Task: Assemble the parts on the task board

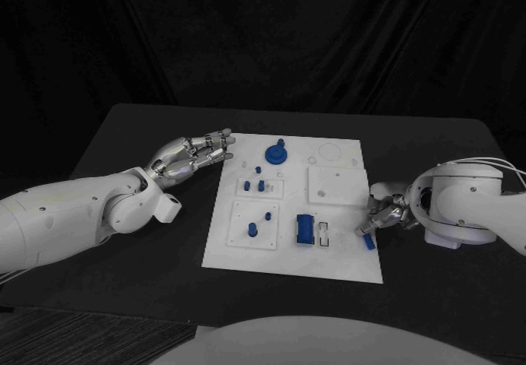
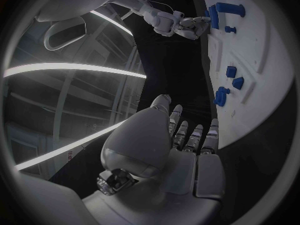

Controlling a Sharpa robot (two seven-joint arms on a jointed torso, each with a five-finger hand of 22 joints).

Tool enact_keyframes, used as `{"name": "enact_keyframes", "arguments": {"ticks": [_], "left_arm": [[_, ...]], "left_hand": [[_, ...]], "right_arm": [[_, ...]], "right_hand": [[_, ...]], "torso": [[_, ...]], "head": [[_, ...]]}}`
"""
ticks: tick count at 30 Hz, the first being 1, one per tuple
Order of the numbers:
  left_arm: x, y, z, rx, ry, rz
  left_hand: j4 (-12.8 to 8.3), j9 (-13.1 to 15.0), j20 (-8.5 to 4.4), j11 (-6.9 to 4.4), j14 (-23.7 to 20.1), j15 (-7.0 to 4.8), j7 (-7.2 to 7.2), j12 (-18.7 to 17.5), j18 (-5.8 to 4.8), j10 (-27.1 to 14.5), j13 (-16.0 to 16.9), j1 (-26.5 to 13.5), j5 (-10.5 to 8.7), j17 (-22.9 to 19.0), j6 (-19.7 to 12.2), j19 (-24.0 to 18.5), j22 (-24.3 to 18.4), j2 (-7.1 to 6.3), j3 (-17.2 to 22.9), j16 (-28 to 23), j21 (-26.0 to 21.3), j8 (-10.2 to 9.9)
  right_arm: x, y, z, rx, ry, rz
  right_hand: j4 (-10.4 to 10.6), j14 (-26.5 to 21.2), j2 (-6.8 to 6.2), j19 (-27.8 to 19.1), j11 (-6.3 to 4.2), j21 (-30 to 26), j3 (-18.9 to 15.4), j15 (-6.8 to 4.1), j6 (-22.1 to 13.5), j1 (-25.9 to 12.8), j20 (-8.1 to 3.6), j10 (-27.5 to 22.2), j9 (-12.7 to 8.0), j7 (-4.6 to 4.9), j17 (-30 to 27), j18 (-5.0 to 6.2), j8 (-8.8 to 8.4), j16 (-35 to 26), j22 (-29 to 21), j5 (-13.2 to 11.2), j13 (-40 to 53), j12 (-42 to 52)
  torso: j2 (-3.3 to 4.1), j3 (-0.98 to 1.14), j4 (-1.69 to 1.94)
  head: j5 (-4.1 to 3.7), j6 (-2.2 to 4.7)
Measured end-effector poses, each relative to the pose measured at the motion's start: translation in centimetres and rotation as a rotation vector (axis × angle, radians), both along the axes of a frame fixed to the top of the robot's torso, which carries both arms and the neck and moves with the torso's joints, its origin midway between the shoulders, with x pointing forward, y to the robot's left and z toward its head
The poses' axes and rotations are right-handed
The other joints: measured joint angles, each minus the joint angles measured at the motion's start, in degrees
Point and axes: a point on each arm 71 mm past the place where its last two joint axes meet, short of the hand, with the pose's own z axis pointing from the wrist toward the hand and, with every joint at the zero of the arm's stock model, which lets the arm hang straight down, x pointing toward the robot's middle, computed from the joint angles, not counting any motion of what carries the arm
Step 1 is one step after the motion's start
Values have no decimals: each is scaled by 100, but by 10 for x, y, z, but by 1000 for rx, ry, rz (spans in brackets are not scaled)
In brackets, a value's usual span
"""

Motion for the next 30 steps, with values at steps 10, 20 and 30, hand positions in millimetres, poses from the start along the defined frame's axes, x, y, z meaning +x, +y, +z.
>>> {"name": "enact_keyframes", "arguments": {"ticks": [10,20,30], "left_arm": [[0,0,0,-1,1,-2],[0,0,0,-1,2,-2],[0,-1,-1,-2,3,-5]], "left_hand": [[0,0,0,28,0,0,0,0,0,-27,0,0,0,0,-1,0,0,0,0,0,0,0],[0,0,0,28,0,0,11,0,0,-27,0,0,0,0,50,0,0,0,0,0,0,0],[0,0,0,29,1,1,11,0,0,-26,0,0,0,0,50,0,0,0,0,0,0,0]], "right_arm": [[-4,5,1,53,-11,-28],[-10,5,1,169,45,-122],[-10,12,1,302,133,-232]], "right_hand": [[-254,-9,-4,0,38,-38,158,50,105,-4,0,36,-249,2,0,0,-53,0,0,227,0,0],[-325,-9,-62,0,38,-38,230,50,102,-66,-1,35,-337,-1,0,0,-53,0,0,360,0,0],[-401,-9,-166,0,38,-40,308,49,101,-171,-1,35,-336,-2,0,0,-53,0,0,450,0,0]], "torso": [[1,0,3],[-2,1,3],[-3,2,0]], "head": [[19,0],[5,0],[-4,0]]}}
